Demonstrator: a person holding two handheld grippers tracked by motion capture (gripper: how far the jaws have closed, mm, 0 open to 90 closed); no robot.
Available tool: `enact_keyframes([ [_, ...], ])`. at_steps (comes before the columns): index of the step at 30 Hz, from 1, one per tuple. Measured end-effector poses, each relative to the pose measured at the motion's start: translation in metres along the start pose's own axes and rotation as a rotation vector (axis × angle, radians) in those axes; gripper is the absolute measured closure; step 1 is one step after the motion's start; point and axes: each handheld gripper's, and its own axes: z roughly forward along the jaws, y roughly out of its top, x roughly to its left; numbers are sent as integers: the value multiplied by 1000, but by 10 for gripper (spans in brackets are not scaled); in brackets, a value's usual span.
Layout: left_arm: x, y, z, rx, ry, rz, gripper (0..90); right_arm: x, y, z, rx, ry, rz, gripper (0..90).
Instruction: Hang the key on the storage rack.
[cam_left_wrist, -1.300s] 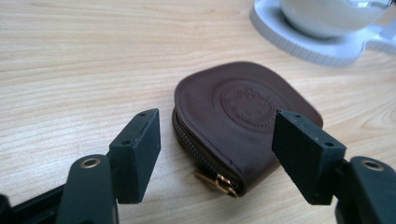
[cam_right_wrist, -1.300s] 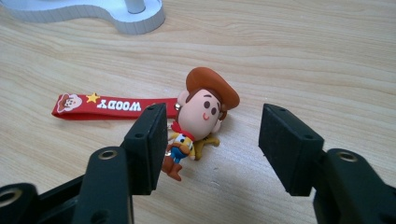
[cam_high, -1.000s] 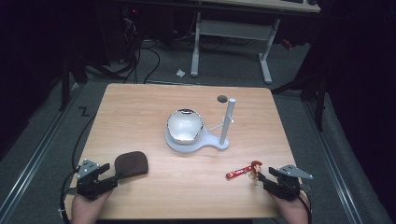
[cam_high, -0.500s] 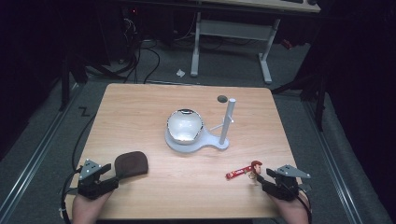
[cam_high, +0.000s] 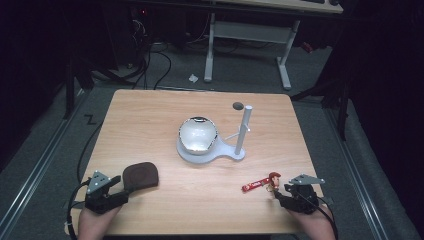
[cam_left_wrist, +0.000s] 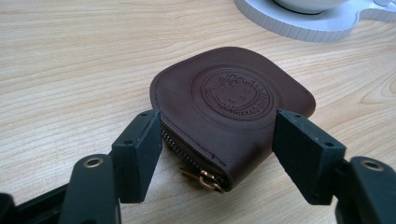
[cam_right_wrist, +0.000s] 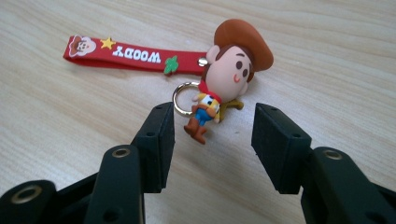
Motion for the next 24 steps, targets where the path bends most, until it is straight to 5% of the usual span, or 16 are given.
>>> enact_keyframes([
  [13, 0, -1, 3, 9, -16, -7, 337, 4, 7, -3, 110, 14, -40, 486],
  [24, -1, -1, 4, 16, -25, 0, 338, 10, 22, 1, 268, 38, -88, 473],
])
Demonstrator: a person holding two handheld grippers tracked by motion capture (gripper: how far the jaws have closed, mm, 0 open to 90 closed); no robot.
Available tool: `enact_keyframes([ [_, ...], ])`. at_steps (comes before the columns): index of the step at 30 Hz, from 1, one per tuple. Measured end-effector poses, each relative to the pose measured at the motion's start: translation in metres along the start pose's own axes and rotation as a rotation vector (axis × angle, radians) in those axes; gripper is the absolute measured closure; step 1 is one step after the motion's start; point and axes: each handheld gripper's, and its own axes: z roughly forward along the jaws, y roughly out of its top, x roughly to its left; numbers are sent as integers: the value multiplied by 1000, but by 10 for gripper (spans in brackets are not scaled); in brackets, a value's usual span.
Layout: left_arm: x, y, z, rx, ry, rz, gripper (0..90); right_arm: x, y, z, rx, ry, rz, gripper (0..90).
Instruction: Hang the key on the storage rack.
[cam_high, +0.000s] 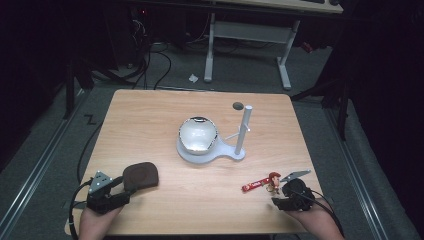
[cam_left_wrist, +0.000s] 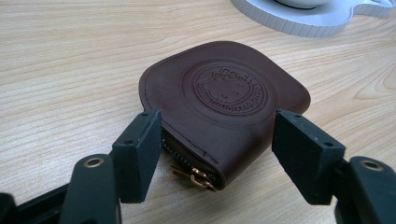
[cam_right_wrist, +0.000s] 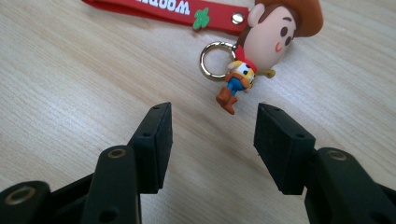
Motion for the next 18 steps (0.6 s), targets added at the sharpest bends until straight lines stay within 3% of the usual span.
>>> enact_keyframes([
  [9, 1, 0, 0, -3, -7, -8, 341, -3, 14, 4, 111, 5, -21, 451],
  [18, 2, 0, 0, -3, -9, -11, 342, -8, 33, 0, 151, 16, -16, 429],
])
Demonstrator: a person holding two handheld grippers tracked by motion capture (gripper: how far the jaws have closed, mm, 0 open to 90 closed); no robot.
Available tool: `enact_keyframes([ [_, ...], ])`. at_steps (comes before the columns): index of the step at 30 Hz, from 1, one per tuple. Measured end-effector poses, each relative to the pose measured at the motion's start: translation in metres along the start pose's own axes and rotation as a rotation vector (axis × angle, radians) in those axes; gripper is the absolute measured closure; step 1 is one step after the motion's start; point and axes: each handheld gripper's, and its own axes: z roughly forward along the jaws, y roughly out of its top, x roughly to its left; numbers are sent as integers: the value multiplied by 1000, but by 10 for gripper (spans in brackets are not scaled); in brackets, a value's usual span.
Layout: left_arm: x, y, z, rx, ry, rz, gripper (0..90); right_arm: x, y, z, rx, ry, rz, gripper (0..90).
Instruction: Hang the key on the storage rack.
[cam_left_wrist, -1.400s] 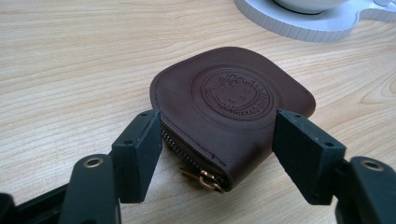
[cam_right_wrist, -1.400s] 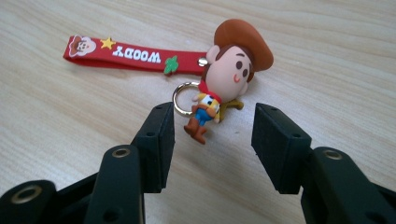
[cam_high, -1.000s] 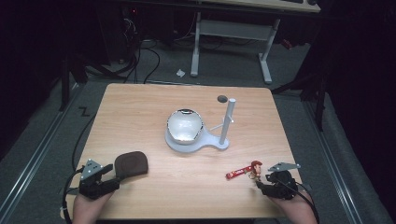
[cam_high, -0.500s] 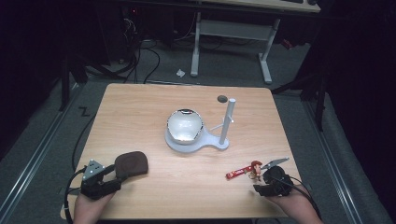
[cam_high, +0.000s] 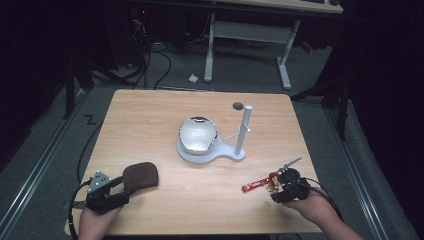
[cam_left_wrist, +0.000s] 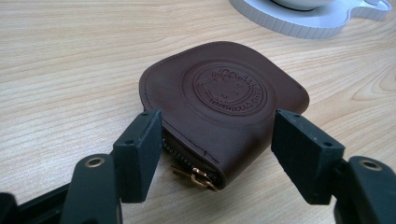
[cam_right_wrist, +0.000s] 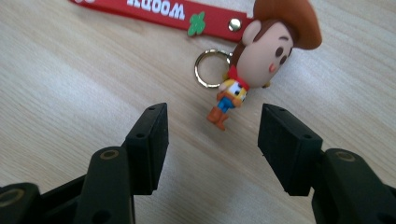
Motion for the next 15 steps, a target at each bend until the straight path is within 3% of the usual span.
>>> enact_keyframes([
  [6, 1, 0, 0, 2, -4, -4, 342, -6, 15, -3, 15, -6, 26, 449],
  [9, 2, 0, 0, 0, -3, -10, 342, -7, 23, 0, 33, -12, 38, 520],
  [15, 3, -1, 0, 0, -4, -17, 343, -9, 30, 5, 41, -14, 63, 526],
])
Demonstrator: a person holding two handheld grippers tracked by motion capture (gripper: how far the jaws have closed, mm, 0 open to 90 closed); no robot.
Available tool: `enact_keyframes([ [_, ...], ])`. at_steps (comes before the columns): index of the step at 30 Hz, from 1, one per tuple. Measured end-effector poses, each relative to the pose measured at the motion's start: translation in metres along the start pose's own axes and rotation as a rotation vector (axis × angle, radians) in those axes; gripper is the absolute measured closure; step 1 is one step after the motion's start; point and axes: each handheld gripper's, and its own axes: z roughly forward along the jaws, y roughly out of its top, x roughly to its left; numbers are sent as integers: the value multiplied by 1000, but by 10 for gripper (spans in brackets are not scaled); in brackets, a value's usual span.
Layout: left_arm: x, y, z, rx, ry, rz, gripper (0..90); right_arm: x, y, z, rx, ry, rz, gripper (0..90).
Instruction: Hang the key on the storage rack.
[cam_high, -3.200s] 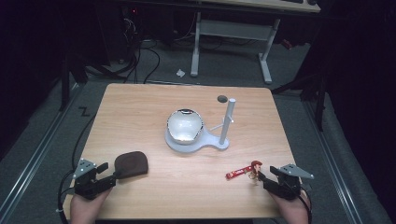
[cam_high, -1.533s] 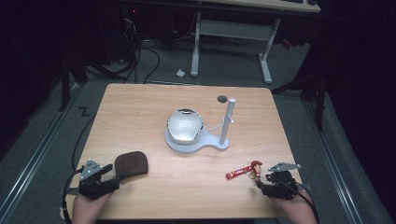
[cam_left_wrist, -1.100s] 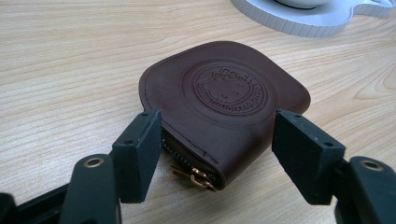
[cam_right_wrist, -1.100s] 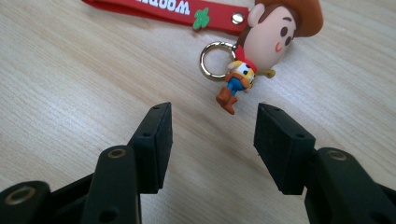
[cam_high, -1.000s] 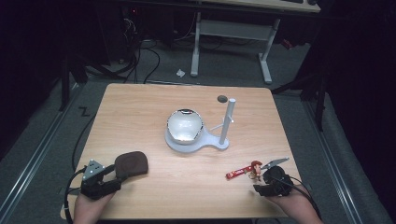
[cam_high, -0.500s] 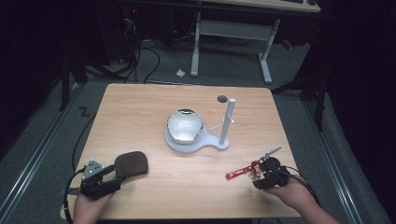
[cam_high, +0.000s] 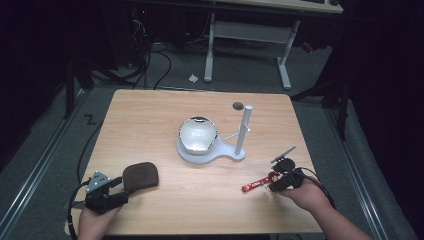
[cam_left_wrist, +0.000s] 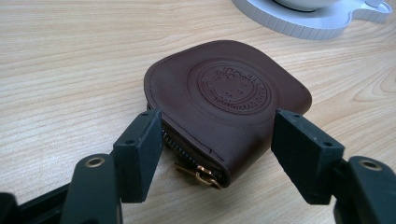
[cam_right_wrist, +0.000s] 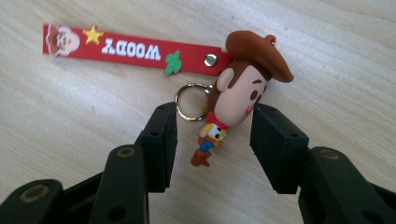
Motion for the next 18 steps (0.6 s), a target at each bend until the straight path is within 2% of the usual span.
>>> enact_keyframes([
  [3, 0, 0, 0, -1, 0, -2, 343, -2, 4, 3, 8, -25, 15, 532],
  [11, 1, 0, 0, 0, 2, -6, 344, -4, 8, 11, 6, -46, 9, 586],
  [18, 2, -1, 0, 1, 1, -8, 345, -6, 11, 15, 4, -45, 19, 622],
])
